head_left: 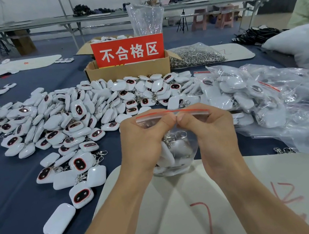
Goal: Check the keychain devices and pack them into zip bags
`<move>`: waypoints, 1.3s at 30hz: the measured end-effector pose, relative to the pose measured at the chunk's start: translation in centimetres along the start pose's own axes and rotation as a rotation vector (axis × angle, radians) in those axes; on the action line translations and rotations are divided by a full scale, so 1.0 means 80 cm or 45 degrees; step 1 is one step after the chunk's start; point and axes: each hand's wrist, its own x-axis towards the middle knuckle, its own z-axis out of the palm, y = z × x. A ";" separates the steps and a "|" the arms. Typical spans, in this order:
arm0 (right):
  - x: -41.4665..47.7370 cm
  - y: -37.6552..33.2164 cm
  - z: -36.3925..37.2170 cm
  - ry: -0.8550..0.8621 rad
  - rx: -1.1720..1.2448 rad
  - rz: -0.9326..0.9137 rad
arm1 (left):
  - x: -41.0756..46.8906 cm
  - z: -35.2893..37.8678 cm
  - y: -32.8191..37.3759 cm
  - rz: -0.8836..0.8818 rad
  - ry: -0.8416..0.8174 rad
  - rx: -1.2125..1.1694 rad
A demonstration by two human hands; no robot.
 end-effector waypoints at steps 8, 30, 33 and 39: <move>0.001 0.000 -0.005 0.020 -0.008 0.006 | 0.001 -0.007 0.002 -0.105 0.014 -0.024; 0.010 0.007 -0.019 0.104 0.164 0.244 | 0.010 -0.010 -0.005 -0.140 0.165 0.047; 0.011 0.005 -0.022 0.096 0.240 0.261 | 0.010 -0.014 -0.003 -0.121 0.133 0.058; 0.011 0.008 -0.017 0.184 0.138 0.286 | 0.012 -0.017 -0.007 -0.156 0.107 0.053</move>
